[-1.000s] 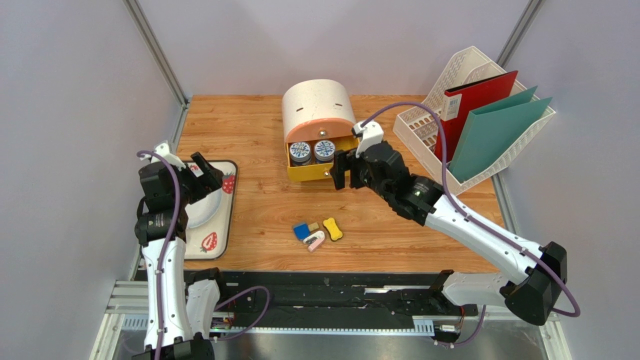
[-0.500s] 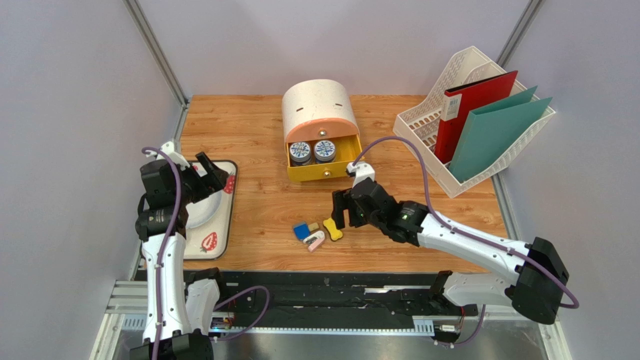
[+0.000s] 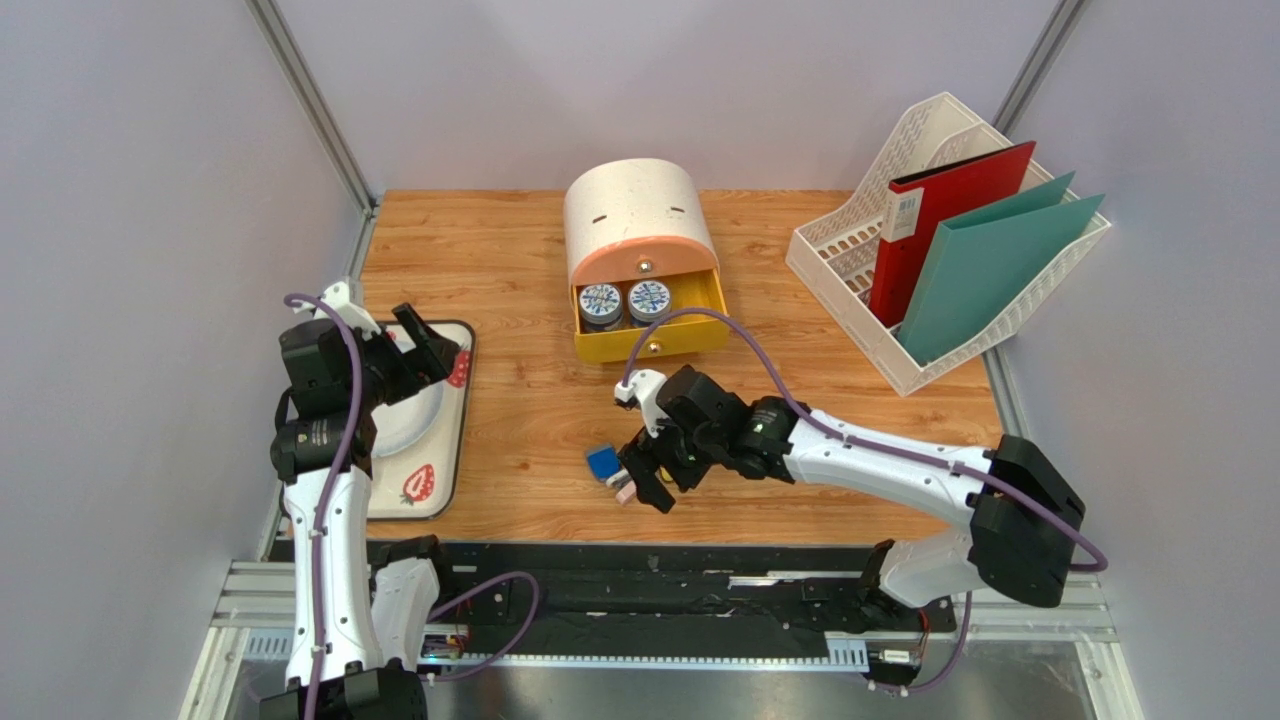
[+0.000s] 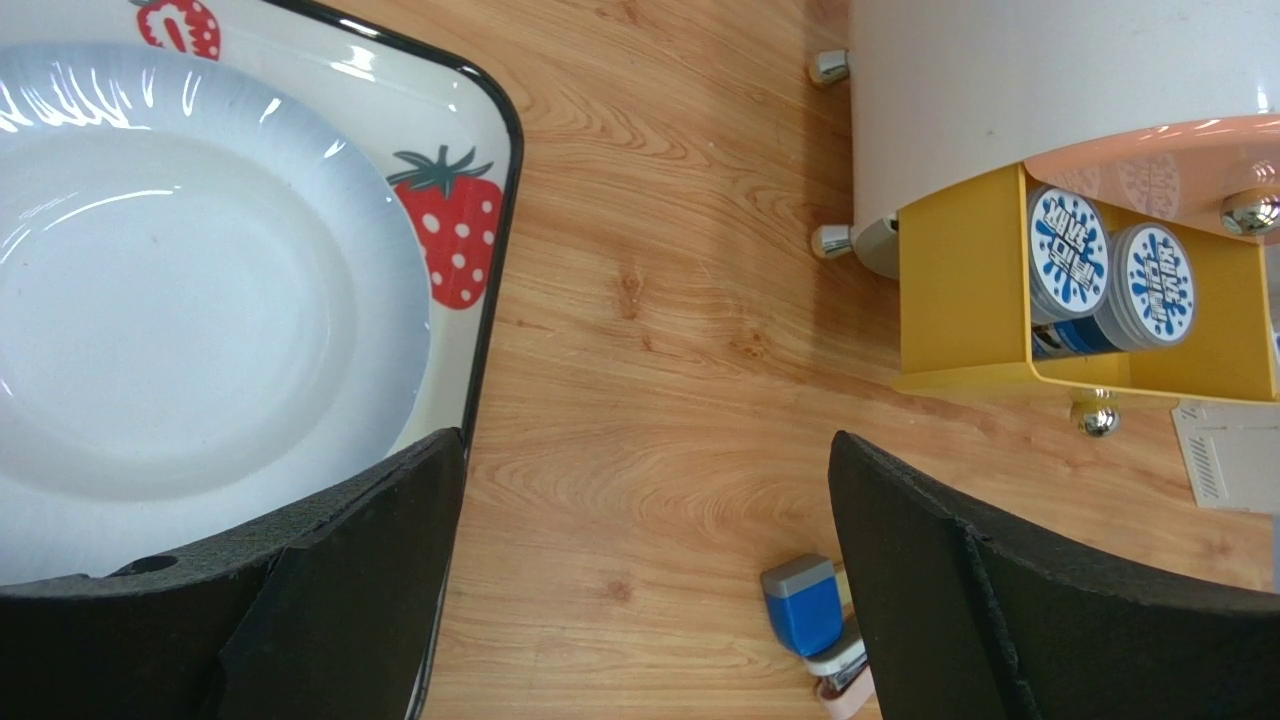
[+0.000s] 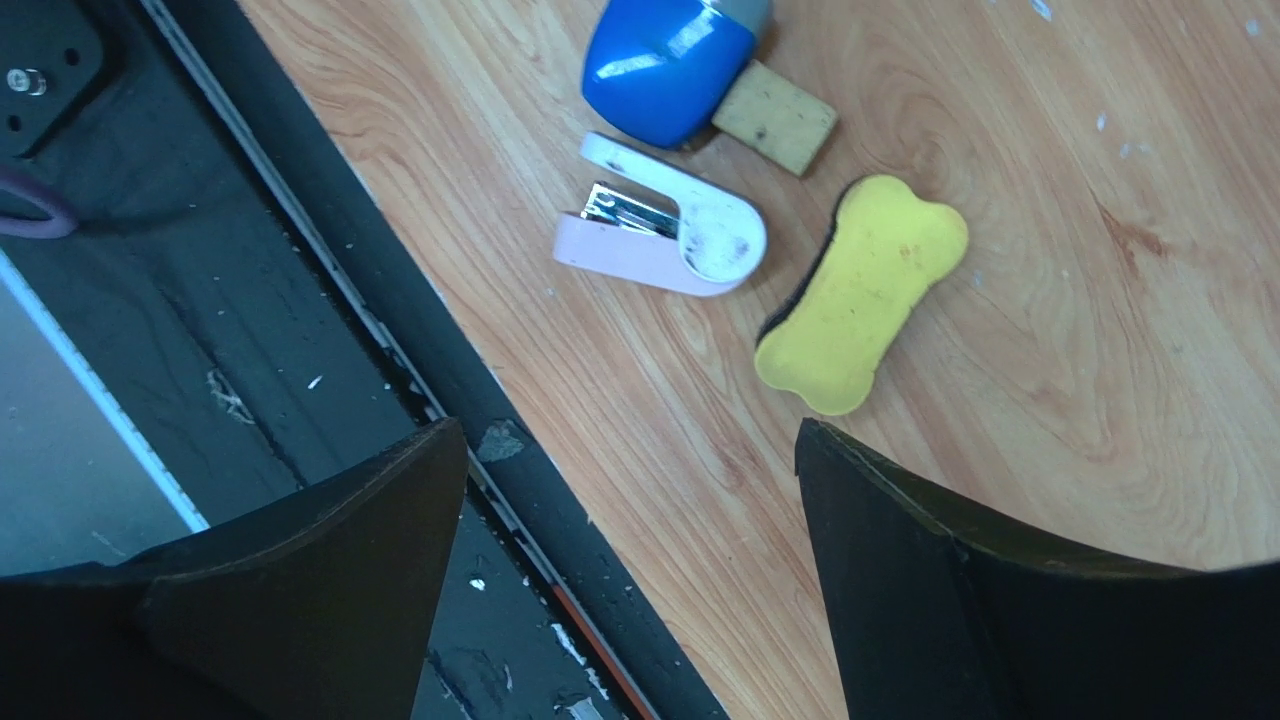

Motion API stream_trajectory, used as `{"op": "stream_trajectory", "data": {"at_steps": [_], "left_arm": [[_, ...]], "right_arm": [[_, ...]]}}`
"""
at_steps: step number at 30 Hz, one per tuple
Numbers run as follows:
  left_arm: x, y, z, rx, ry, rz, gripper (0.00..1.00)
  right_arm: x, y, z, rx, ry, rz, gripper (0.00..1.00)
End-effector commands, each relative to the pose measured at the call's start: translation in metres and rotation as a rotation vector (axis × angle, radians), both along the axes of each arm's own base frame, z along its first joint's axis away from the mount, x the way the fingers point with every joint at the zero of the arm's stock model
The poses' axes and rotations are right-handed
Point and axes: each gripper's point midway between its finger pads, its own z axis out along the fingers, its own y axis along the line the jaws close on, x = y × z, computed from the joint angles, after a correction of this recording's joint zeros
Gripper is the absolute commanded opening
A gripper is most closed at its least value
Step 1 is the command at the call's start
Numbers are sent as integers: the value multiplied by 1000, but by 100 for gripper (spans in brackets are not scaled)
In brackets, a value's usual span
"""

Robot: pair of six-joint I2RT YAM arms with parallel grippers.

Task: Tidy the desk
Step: Pick up the stationery from the corner of the board.

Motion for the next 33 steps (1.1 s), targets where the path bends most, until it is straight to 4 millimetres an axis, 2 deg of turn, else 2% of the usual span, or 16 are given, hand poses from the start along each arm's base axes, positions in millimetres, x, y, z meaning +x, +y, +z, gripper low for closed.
{"op": "stream_trajectory", "data": {"at_steps": [1, 5, 8, 15, 18, 24, 33], "left_arm": [[4, 1, 9, 17, -49, -13, 99], [4, 2, 7, 20, -42, -7, 99], [3, 3, 7, 22, -43, -3, 99], [4, 3, 8, 21, -44, -4, 99], [3, 3, 8, 22, -43, -4, 99], [3, 4, 9, 25, -46, 2, 99], [3, 4, 8, 26, -43, 4, 99]], "right_arm": [[2, 29, 25, 64, -16, 117, 84], [3, 54, 25, 101, -18, 106, 84], [17, 64, 22, 88, -46, 11, 84], [30, 77, 11, 66, -55, -79, 84], [47, 75, 1, 27, -78, -190, 84], [52, 93, 2, 64, -76, -216, 82], [48, 107, -21, 22, -47, -216, 76]]}}
